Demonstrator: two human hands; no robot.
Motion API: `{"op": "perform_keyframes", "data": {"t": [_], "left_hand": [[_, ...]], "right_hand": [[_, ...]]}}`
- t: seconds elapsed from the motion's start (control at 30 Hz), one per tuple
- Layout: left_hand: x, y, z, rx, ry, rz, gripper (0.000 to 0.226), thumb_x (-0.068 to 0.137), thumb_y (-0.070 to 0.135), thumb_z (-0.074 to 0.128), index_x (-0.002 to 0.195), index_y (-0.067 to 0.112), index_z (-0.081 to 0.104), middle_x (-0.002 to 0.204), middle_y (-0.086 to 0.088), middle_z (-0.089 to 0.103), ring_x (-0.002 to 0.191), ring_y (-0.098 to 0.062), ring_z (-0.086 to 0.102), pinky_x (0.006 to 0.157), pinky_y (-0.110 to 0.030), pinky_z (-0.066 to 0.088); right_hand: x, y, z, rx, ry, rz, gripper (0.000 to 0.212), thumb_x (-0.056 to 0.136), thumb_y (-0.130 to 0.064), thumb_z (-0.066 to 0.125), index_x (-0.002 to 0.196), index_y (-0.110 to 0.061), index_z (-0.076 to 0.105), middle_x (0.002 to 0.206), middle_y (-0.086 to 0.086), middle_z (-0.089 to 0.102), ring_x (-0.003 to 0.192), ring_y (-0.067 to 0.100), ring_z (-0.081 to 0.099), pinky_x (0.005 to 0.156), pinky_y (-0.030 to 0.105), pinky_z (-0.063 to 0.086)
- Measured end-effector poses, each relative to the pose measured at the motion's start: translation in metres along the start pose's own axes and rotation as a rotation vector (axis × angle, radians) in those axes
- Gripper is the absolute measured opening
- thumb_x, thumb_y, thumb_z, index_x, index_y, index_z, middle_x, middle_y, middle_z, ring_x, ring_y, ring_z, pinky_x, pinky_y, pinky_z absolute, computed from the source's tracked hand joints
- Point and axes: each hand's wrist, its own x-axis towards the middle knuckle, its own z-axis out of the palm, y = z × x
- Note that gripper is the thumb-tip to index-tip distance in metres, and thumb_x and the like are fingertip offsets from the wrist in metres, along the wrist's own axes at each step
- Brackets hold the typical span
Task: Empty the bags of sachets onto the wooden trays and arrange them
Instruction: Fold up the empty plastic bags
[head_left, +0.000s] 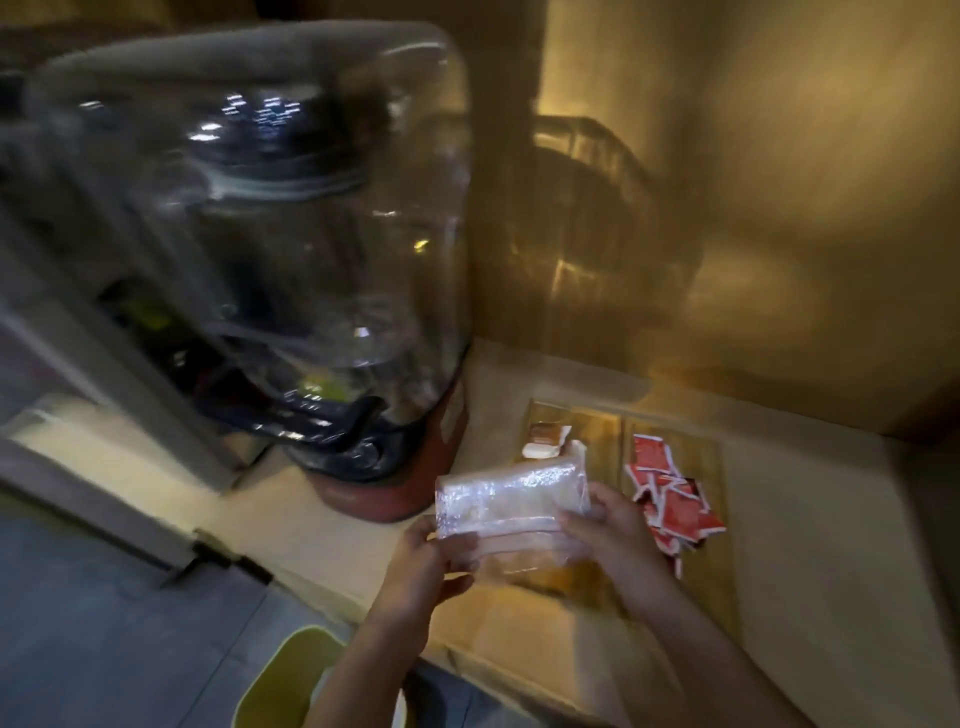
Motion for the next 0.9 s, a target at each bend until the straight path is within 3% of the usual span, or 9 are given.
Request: {"op": "perform_keyframes", "data": {"t": [0.17,0.27,0.3,0.33,0.37,0.53,0.67,0.77,0.9], "left_hand": [[-0.021,-0.012,-0.085,-0.083,0.125,-0.011,0.014,0.081,0.000,0.059,0.089,0.011,0.059,0.071,-0.006,0.060,0.058,-0.015,0.056,0.056,-0.023,0.046],[-0.028,-0.027,-0.136,-0.151,0.227,-0.031,0.019,0.081,0.001,0.058,0.099,0.008,0.062,0.081,-0.009,0.064,0.065,-0.018,0.057,0.050,-0.020,0.047],[-0.030,-0.032,-0.152,-0.178,0.253,-0.038,0.022,0.082,0.001,0.057,0.103,0.007,0.062,0.082,-0.009,0.065,0.066,-0.018,0.058,0.047,-0.019,0.047],[-0.032,-0.039,-0.166,-0.198,0.280,-0.043,0.024,0.083,0.002,0.057,0.106,0.006,0.061,0.083,-0.009,0.065,0.067,-0.019,0.059,0.047,-0.019,0.048],[-0.034,-0.045,-0.176,-0.213,0.316,-0.052,0.025,0.083,0.002,0.057,0.108,0.004,0.059,0.085,-0.011,0.065,0.068,-0.021,0.060,0.048,-0.021,0.048],[-0.031,-0.089,-0.219,-0.184,0.600,-0.034,0.044,0.087,0.002,0.056,0.127,0.009,0.038,0.099,-0.015,0.059,0.073,-0.019,0.057,0.055,-0.026,0.049],[-0.022,-0.112,-0.236,-0.053,0.738,0.085,0.048,0.091,0.005,0.050,0.130,0.026,0.033,0.107,-0.023,0.059,0.074,-0.015,0.057,0.047,-0.012,0.048],[-0.012,-0.117,-0.244,0.165,0.848,0.236,0.028,0.094,0.014,0.046,0.120,0.023,0.049,0.096,-0.008,0.061,0.077,-0.012,0.054,0.058,-0.004,0.045],[0.004,-0.137,-0.263,0.382,0.860,0.425,0.041,0.089,0.031,0.036,0.111,0.010,0.063,0.100,0.002,0.060,0.090,-0.003,0.053,0.079,-0.001,0.040]], "right_hand": [[-0.016,0.008,0.093,-0.109,-0.125,0.046,0.025,0.085,-0.002,0.059,0.101,-0.021,0.052,0.082,0.010,0.063,0.064,0.010,0.062,0.044,0.015,0.048],[-0.023,0.020,0.143,-0.180,-0.193,0.048,0.037,0.086,0.003,0.056,0.122,0.005,0.047,0.100,0.019,0.060,0.084,0.027,0.064,0.041,0.010,0.046],[-0.027,0.024,0.158,-0.224,-0.224,0.050,0.038,0.086,0.004,0.055,0.121,0.013,0.043,0.116,0.021,0.037,0.080,0.028,0.063,0.040,0.009,0.045],[-0.027,0.032,0.171,-0.256,-0.257,0.059,0.036,0.086,0.003,0.055,0.118,0.014,0.043,0.076,0.004,0.045,0.070,0.025,0.060,0.038,0.012,0.045],[-0.029,0.037,0.184,-0.284,-0.281,0.083,0.035,0.086,0.001,0.056,0.117,0.010,0.044,0.087,0.029,0.057,0.065,0.021,0.057,0.038,0.016,0.047],[-0.028,0.079,0.245,-0.408,-0.335,0.176,0.057,0.085,-0.010,0.058,0.135,-0.024,0.034,0.100,0.006,0.057,0.064,0.023,0.062,0.040,0.029,0.052],[-0.028,0.105,0.280,-0.555,-0.377,-0.044,0.068,0.090,-0.016,0.051,0.133,-0.057,0.019,0.134,-0.008,0.042,0.099,0.024,0.064,0.076,0.046,0.058],[-0.021,0.124,0.299,-0.556,-0.418,-0.241,0.046,0.094,-0.016,0.045,0.119,-0.053,0.037,0.126,-0.008,0.047,0.111,0.010,0.052,0.091,0.028,0.050],[-0.003,0.157,0.314,-0.641,-0.432,-0.465,0.029,0.093,-0.022,0.045,0.121,-0.023,0.053,0.113,-0.004,0.049,0.100,0.002,0.052,0.082,-0.002,0.039]]}}
